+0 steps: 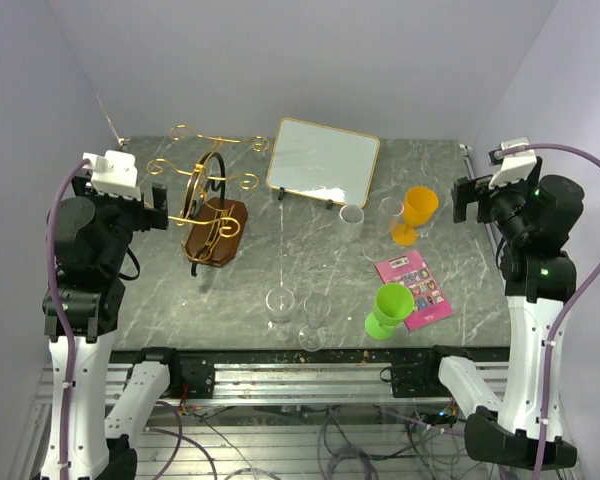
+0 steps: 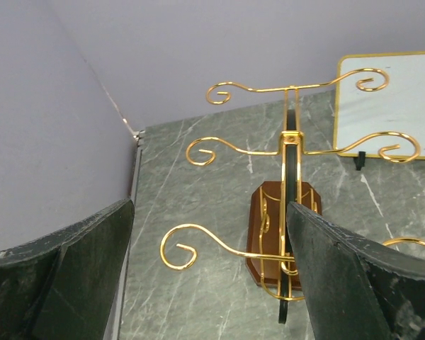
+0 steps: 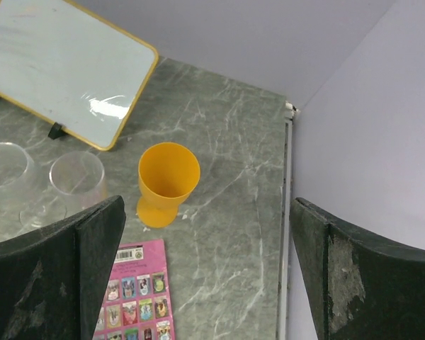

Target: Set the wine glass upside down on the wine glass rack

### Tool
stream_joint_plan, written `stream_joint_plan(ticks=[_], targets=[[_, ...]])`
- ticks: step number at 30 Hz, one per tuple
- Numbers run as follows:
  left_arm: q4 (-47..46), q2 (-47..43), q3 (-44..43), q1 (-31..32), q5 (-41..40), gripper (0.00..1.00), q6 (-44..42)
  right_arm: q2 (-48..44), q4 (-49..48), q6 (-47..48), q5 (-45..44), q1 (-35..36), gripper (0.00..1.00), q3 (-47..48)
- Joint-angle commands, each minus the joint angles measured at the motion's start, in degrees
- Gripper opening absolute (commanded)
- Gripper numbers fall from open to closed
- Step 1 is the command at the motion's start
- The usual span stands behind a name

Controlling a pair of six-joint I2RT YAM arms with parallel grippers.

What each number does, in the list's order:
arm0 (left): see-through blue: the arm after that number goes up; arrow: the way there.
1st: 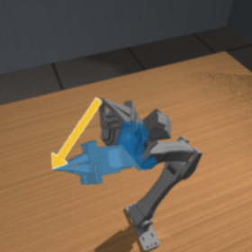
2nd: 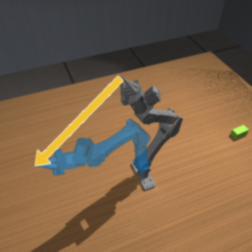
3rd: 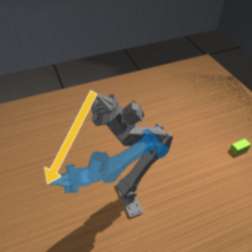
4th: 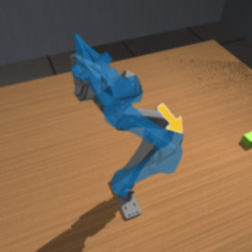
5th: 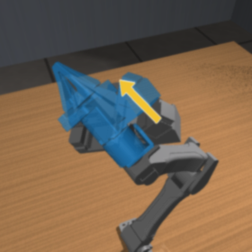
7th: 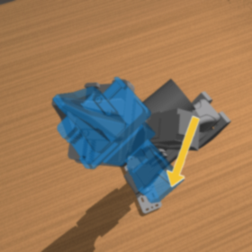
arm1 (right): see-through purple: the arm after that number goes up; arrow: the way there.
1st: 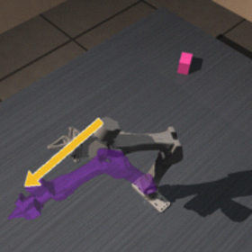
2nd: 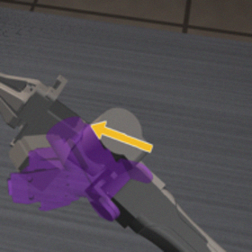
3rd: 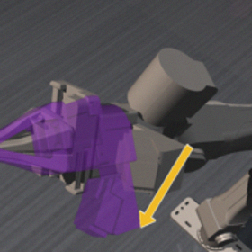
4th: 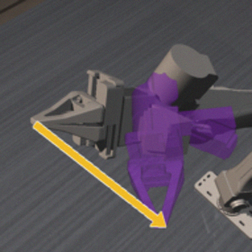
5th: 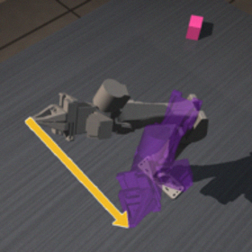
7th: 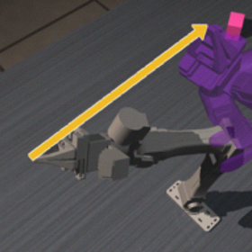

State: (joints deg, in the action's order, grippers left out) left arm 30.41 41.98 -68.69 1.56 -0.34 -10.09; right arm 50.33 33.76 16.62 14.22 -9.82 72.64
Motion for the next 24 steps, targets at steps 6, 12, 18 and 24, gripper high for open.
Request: stream_joint_plan(ticks=[6,12,18,24], targets=[[2.66,3.17,-3.30,-0.73,10.99,0.99,-1.40,3.09,8.12,8.45,12.65,-0.57,0.98,4.80],[5.63,6.66,-4.58,-0.71,14.91,0.99,-2.08,7.22,13.58,12.02,18.09,-0.46,0.96,6.43],[6.13,9.36,-4.15,-0.68,16.63,0.99,-1.80,11.22,13.55,11.02,20.15,0.70,0.93,5.39],[5.47,10.30,-3.75,-0.68,17.30,0.99,-1.79,18.26,8.96,3.51,6.18,11.22,0.83,4.92]])
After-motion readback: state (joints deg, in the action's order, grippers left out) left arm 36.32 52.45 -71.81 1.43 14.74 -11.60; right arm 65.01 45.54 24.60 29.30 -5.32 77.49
